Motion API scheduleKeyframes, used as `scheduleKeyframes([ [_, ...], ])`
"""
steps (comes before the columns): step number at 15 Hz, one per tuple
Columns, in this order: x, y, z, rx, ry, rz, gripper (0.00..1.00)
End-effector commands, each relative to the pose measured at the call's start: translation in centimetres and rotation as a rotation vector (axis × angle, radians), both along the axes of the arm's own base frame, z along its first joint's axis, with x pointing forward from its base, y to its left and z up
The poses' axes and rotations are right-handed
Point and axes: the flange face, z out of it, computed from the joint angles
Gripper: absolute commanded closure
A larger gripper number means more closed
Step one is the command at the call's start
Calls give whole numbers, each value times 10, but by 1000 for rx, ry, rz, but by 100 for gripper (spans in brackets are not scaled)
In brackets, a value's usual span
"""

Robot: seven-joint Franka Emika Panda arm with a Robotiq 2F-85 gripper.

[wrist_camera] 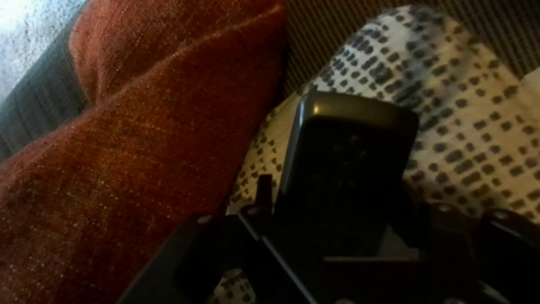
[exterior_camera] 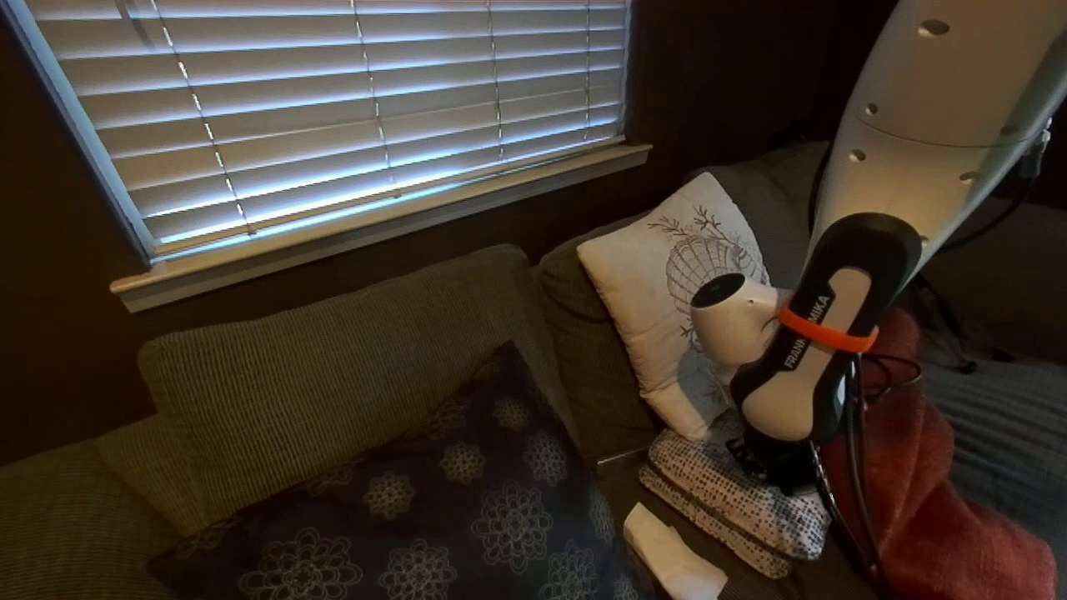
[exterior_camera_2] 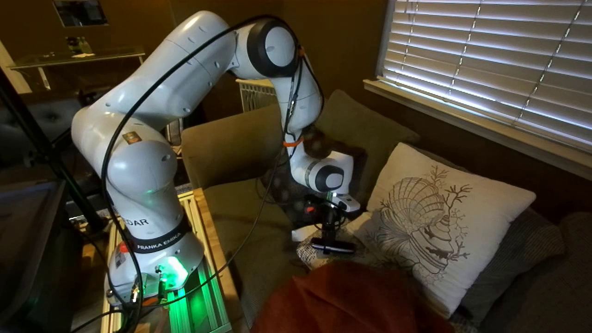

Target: Uncover the remote, then move it

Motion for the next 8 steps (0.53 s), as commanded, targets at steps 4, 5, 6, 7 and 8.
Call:
scheduleKeyframes([
  [4,-10,18,7,11,-18,276,60],
  [5,-10,19,7,20,-23,309,60],
  [6,-10,20,5,31,-20,339,60],
  [7,-9,21,6,42,-17,367,60],
  [8,-9,23,6,52,-7,403,60],
])
